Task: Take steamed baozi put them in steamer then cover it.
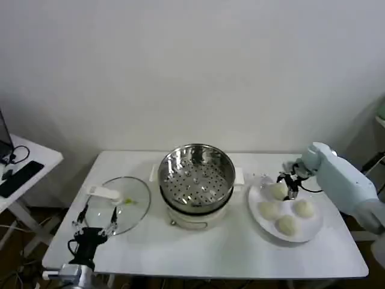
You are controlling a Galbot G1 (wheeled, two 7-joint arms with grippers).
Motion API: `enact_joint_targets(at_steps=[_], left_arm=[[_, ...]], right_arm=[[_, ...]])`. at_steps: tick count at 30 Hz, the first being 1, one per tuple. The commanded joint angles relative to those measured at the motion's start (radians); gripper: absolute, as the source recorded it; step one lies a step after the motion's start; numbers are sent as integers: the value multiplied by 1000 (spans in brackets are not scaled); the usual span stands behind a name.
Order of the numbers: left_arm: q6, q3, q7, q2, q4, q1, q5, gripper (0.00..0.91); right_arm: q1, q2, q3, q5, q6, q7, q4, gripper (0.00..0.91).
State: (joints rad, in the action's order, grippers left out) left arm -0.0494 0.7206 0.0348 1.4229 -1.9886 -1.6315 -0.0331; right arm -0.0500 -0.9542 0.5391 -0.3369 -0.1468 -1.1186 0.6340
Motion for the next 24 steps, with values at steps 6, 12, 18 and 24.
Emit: enact_joint_targets(at_steps=[6, 12, 18, 24], left_arm=[[1, -1, -1, 2, 0, -3, 1, 907], [0, 2, 0, 2, -2, -6, 1, 907], [-1, 3, 5, 2, -16, -14, 0, 907], [-4, 2, 5, 3, -27, -20, -2, 907]], right_arm=[[-2, -3, -9, 0, 1, 1, -9, 756], [21, 29, 47, 112, 53, -1, 50, 746], [143, 76, 207, 350, 150, 1, 129, 746], [381, 106, 448, 531, 190, -6, 197, 746]])
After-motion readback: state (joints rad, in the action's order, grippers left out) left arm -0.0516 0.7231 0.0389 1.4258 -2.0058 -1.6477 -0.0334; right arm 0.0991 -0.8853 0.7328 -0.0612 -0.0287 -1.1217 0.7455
